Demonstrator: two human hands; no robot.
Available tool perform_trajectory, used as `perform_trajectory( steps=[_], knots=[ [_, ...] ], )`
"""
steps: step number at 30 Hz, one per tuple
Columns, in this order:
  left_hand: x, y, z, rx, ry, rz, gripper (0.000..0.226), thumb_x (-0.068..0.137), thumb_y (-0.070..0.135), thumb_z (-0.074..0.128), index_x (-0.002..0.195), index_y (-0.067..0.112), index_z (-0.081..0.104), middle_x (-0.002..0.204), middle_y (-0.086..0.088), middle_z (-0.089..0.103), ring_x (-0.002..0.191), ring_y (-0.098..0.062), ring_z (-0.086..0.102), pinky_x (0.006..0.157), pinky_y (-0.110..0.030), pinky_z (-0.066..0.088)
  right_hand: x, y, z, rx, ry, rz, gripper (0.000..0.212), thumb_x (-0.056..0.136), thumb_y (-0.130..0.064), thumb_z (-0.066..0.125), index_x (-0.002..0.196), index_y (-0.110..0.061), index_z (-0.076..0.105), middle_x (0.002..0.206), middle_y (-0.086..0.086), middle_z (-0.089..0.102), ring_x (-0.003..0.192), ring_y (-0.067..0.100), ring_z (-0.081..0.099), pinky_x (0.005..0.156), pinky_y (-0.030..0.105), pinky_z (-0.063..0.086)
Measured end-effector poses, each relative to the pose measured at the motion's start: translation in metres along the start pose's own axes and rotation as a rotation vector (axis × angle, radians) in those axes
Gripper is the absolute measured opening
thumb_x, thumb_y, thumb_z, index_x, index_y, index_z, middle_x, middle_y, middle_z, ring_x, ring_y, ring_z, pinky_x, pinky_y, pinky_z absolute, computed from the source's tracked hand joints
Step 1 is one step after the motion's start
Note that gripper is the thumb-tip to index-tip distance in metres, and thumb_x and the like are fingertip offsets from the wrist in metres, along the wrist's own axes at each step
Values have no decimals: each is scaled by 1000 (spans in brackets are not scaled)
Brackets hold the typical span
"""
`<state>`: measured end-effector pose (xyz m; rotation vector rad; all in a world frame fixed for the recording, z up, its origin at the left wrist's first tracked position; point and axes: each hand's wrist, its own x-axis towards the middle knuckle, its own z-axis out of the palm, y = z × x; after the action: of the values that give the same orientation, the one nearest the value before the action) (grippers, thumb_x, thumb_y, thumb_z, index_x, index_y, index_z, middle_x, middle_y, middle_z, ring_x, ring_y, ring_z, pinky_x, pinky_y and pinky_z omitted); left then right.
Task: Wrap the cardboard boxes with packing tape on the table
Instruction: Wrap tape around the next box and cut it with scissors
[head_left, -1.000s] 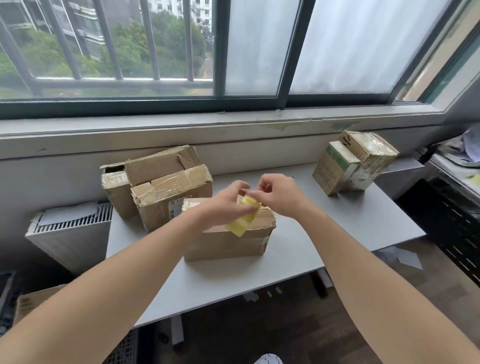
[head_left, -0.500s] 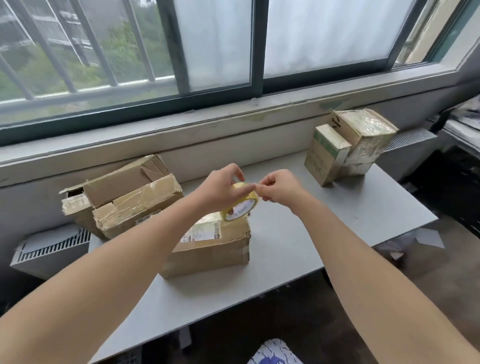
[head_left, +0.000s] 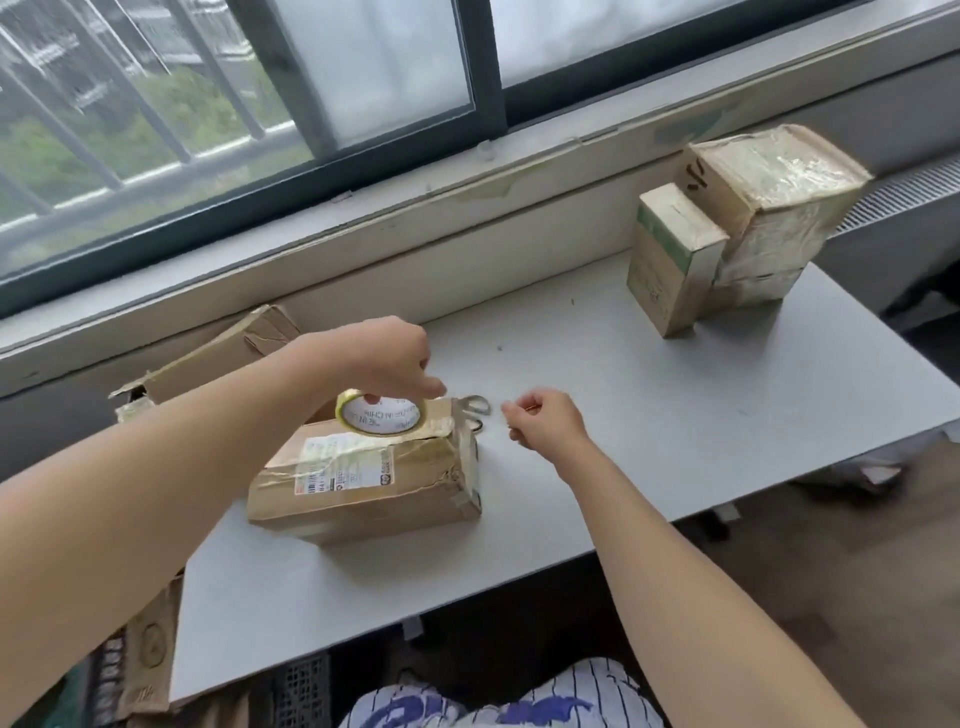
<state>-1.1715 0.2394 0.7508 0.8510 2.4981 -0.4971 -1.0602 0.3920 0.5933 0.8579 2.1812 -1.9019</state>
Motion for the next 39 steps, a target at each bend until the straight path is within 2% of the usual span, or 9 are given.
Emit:
perform_trajectory(
  steps=[3, 6, 9, 14, 17, 24, 31, 36, 39],
  knots=[
    [3, 12, 5, 118, -65, -13, 45, 91, 50, 58, 74, 9, 67, 62, -3, 71, 42, -10, 65, 56, -24, 51, -8, 30, 16, 107, -25, 65, 19, 94, -28, 71, 86, -12, 64, 78, 2, 72, 66, 14, 71, 85, 49, 61],
    [0, 12, 10, 170, -120, -38, 38, 90, 49, 60, 79, 13, 65, 60, 1, 67, 40, -9, 64, 56, -25, 52, -15, 37, 20, 230, -15, 51, 19, 94, -28, 71, 86, -13, 63, 71, -2, 71, 78, 26, 74, 85, 51, 60],
    [-5, 0, 10, 134, -155, -36, 21, 90, 49, 61, 94, 29, 63, 64, 3, 67, 40, -8, 63, 56, -24, 52, -17, 28, 16, 336, -19, -9, 17, 97, -23, 69, 88, -11, 62, 74, 2, 69, 73, 21, 74, 81, 46, 63],
    [-14, -28, 26, 218, -155, 31, 20, 92, 54, 58, 110, 47, 58, 81, 10, 70, 76, -17, 71, 67, -28, 53, -25, 6, 21, 434, -99, -42, 15, 99, -18, 67, 91, -8, 60, 86, 11, 68, 72, 21, 76, 67, 33, 62],
    [-17, -39, 36, 193, -118, 34, 23, 91, 54, 57, 110, 44, 62, 95, 10, 74, 86, -18, 69, 80, -35, 58, -26, -5, 20, 431, -122, -34, 16, 98, -19, 68, 91, -8, 59, 82, 7, 65, 74, 23, 76, 69, 35, 63],
    [-22, -48, 60, 106, -101, 10, 28, 91, 52, 59, 115, 38, 61, 95, 11, 64, 80, -20, 72, 71, -34, 58, -33, -23, 30, 125, -63, -88, 45, 70, -39, 92, 92, -20, 58, 95, 2, 68, 83, 21, 74, 77, 41, 63],
    [-24, -59, 93, -12, -86, -14, 30, 93, 49, 57, 119, 38, 64, 103, 6, 67, 98, -21, 65, 84, -38, 57, -38, -30, 51, 35, 15, -151, 33, 77, -33, 86, 89, -24, 56, 91, -1, 66, 83, 21, 73, 83, 44, 60],
    [-11, -62, 108, -97, -125, 7, 36, 91, 47, 55, 125, 40, 64, 94, 4, 74, 85, -21, 73, 81, -34, 59, -44, -33, 57, 245, -33, -72, 24, 91, -15, 76, 97, -11, 53, 89, 3, 55, 70, 27, 77, 72, 41, 64],
    [-2, -67, 106, -135, -153, 43, 34, 92, 43, 58, 124, 36, 66, 88, 3, 75, 68, -17, 72, 70, -28, 56, -47, -30, 62, 284, -16, -33, 20, 97, -16, 69, 98, -11, 49, 93, 5, 48, 71, 27, 77, 71, 41, 65]
  ],
)
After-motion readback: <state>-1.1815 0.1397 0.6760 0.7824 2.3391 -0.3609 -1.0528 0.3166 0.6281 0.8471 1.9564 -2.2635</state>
